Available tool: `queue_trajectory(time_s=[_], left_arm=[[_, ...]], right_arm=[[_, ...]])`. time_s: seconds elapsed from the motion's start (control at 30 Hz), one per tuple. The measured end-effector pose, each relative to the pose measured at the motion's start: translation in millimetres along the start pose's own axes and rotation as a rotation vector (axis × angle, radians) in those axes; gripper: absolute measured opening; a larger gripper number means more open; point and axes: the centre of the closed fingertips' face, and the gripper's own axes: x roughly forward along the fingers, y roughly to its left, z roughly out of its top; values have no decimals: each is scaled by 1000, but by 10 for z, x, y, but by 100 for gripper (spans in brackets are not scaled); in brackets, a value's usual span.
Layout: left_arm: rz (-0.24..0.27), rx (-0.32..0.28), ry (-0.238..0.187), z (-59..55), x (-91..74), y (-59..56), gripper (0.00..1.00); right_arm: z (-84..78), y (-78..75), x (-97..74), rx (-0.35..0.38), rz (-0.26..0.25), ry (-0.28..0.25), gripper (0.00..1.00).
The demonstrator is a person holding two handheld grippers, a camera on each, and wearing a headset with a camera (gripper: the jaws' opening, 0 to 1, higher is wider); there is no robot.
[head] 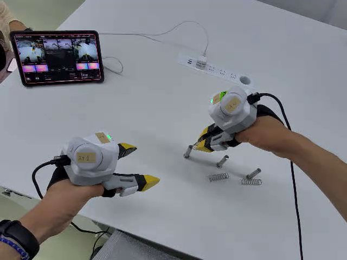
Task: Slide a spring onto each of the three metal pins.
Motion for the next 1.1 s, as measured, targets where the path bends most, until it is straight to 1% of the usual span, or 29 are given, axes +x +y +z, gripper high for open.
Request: queue_trajectory(time_s=[0.3,0.53,0.73,0.9,0.97,1.1], left_arm=[[9,-16,0,-37,-38,40,60],[12,-23,0,-45,-48,38,60],[10,-26,0,-47,-41,38,60],[8,-25,3,-54,-40,26,60],[6,-27,2,-56,-43,22,60],[8,-28,4,-70,-54,28,59]], right_arm=[[16,-30,65,-2,1,7,12],[43,-28,116,-9,11,13,13],[45,-11,171,-33,17,32,13],[60,-15,200,-40,13,34,13],[71,10,210,-45,14,38,13],[34,4,274,-70,15,57,13]])
